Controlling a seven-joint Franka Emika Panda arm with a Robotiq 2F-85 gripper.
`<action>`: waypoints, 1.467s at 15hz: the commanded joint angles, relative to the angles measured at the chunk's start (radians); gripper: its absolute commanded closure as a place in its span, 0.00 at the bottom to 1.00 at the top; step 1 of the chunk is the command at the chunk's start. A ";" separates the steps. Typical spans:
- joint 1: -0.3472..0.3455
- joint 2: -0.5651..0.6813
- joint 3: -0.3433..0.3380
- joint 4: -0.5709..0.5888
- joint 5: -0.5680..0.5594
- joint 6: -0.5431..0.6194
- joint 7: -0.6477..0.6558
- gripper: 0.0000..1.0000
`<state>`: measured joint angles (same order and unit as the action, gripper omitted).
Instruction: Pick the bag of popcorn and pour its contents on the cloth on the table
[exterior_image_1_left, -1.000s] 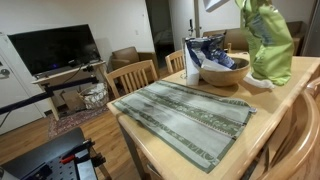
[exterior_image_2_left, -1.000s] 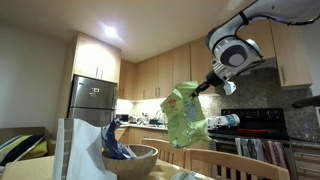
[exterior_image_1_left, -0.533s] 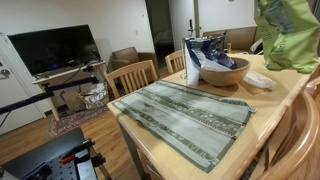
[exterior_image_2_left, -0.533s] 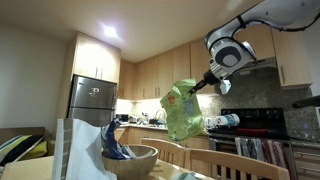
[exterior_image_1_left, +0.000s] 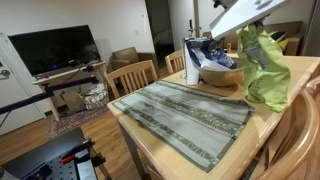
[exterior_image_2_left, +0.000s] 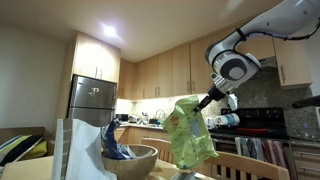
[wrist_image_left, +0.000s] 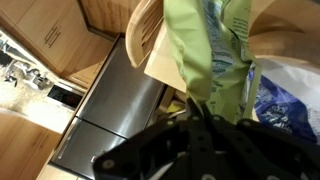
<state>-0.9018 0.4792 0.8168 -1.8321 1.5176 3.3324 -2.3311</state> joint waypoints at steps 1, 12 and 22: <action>-0.021 -0.049 0.015 -0.114 0.025 0.004 -0.011 1.00; -0.005 0.003 -0.002 -0.089 -0.001 -0.001 0.000 1.00; -0.014 -0.024 0.047 -0.175 -0.012 -0.021 -0.064 1.00</action>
<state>-0.9049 0.4829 0.8483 -1.9520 1.5098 3.3262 -2.3614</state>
